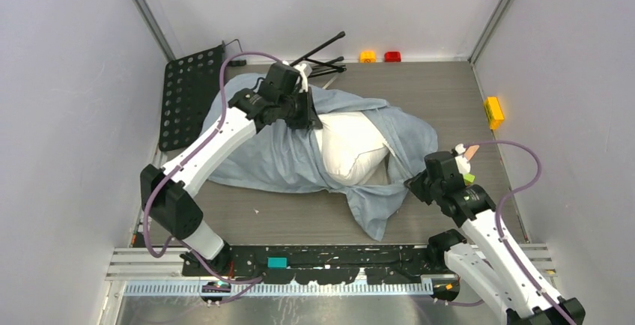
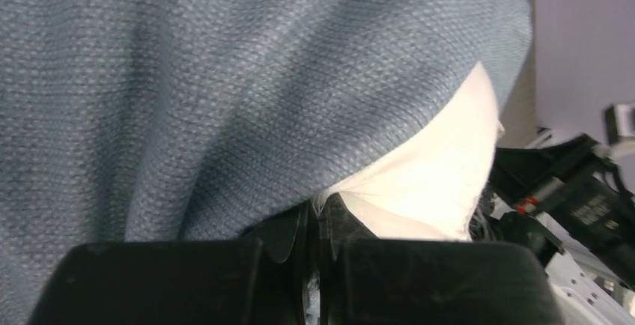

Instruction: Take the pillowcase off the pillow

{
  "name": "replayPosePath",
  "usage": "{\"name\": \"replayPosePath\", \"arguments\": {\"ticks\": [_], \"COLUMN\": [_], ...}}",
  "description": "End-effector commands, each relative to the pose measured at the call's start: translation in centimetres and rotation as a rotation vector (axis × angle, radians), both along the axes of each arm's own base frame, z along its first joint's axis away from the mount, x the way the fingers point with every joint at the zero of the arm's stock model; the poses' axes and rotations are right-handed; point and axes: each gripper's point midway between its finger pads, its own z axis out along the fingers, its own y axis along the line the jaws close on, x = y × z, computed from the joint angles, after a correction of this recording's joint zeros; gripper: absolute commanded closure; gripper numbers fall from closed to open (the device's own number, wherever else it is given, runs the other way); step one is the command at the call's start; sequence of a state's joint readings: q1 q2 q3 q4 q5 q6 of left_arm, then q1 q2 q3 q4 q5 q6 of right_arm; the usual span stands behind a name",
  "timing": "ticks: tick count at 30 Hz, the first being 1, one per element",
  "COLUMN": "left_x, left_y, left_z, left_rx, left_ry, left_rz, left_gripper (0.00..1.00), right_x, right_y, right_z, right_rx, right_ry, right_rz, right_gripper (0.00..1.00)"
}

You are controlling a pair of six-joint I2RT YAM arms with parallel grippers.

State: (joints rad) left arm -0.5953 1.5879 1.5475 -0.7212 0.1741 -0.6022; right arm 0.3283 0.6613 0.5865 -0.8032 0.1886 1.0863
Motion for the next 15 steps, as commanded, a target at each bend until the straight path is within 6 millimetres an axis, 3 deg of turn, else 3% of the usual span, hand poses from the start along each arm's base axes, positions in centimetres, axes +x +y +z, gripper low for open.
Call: {"name": "replayPosePath", "arguments": {"ticks": [1,6,10,15], "left_x": [3.5,0.8,-1.8,-4.6], "left_y": [3.3,2.7,3.4,5.2], "left_z": [5.0,5.7,6.0,7.4], "left_rx": [-0.061,-0.081,-0.046,-0.005], "left_ry": [-0.18,-0.151,-0.139,-0.172], "left_rz": [0.137,0.003,-0.1,-0.141], "left_gripper": [1.0,0.98,0.9,0.77], "right_x": [-1.0,1.8,2.3,3.0], "right_y": [0.0,2.6,6.1,6.5], "right_z": [-3.1,-1.0,1.3,2.9], "right_rx": [-0.019,0.003,0.028,-0.013], "right_ry": [0.092,-0.011,-0.052,-0.105], "right_rz": [0.021,0.195,0.498,0.589], "right_gripper": [1.0,0.98,0.74,0.66]}}
